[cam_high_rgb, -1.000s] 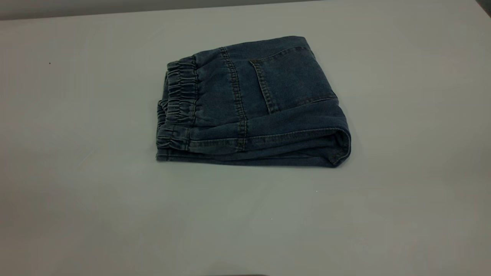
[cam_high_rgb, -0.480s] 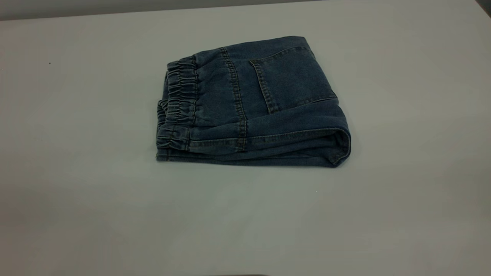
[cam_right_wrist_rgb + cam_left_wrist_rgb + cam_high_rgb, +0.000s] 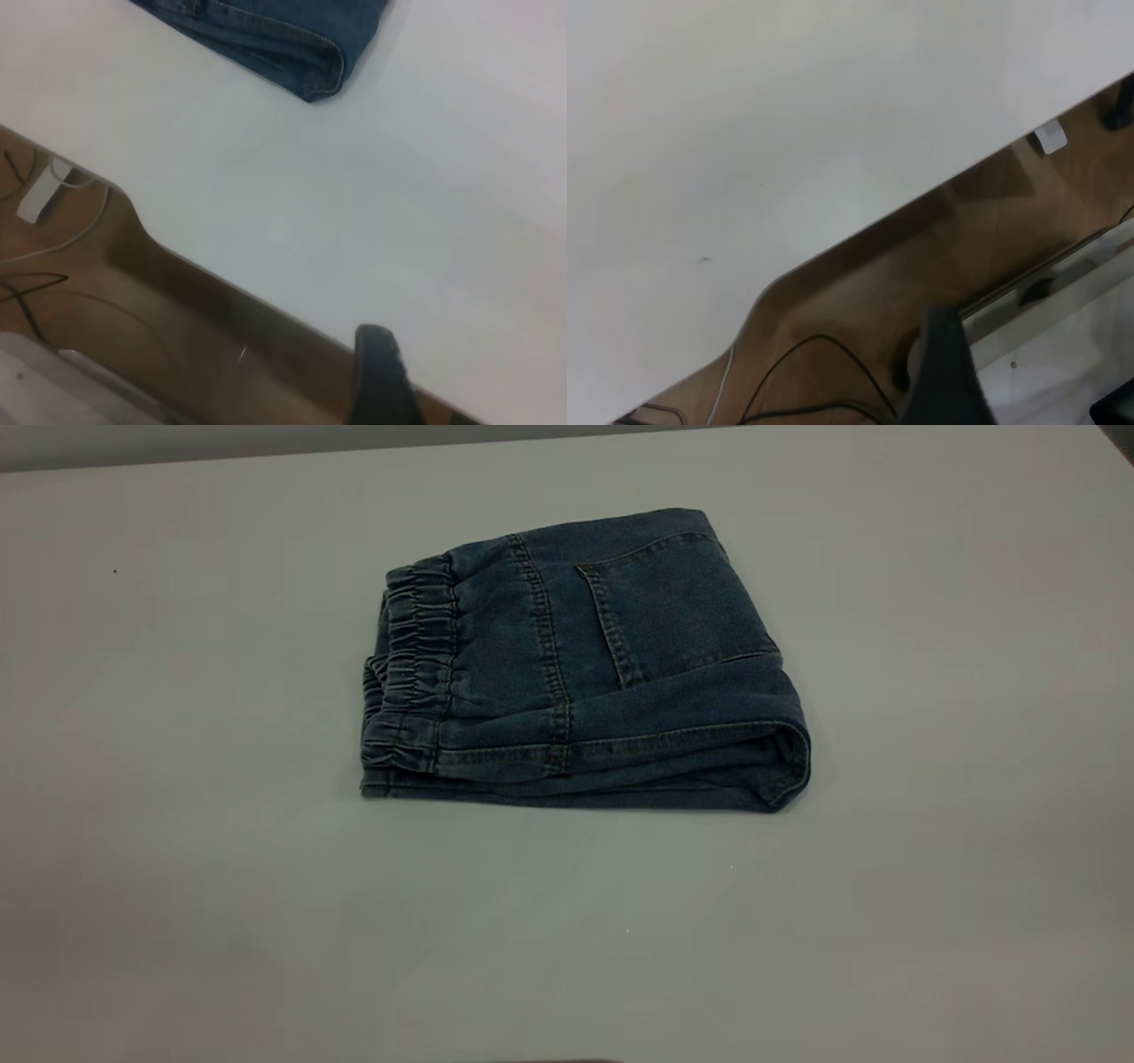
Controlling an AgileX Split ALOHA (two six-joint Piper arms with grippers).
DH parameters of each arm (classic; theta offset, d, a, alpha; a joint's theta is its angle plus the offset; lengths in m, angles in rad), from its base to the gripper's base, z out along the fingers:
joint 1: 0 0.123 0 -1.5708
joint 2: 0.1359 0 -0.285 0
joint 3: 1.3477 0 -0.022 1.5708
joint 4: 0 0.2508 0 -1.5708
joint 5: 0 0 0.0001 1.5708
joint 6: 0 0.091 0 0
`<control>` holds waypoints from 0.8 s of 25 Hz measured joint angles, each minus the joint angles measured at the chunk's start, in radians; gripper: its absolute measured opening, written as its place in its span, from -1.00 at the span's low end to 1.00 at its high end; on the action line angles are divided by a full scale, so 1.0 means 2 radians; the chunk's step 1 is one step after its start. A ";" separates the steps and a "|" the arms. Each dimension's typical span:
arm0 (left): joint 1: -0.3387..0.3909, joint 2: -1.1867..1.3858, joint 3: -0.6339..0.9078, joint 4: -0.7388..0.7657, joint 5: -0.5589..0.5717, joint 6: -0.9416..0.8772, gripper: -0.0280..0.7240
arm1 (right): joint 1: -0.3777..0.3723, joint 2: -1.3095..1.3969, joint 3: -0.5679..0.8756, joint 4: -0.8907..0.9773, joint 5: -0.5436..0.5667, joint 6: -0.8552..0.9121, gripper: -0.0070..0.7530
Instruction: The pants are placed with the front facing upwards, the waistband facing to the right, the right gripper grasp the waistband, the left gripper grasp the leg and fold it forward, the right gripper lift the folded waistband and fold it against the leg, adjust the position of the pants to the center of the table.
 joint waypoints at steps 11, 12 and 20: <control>0.046 -0.029 0.000 -0.010 0.001 0.000 0.31 | -0.090 0.000 0.000 0.002 0.000 0.000 0.04; 0.068 -0.037 0.000 -0.010 0.001 0.000 0.31 | -0.120 0.000 0.000 0.002 0.000 0.000 0.04; 0.225 -0.102 0.000 -0.010 0.004 0.000 0.31 | -0.280 -0.011 0.000 0.002 0.000 0.000 0.04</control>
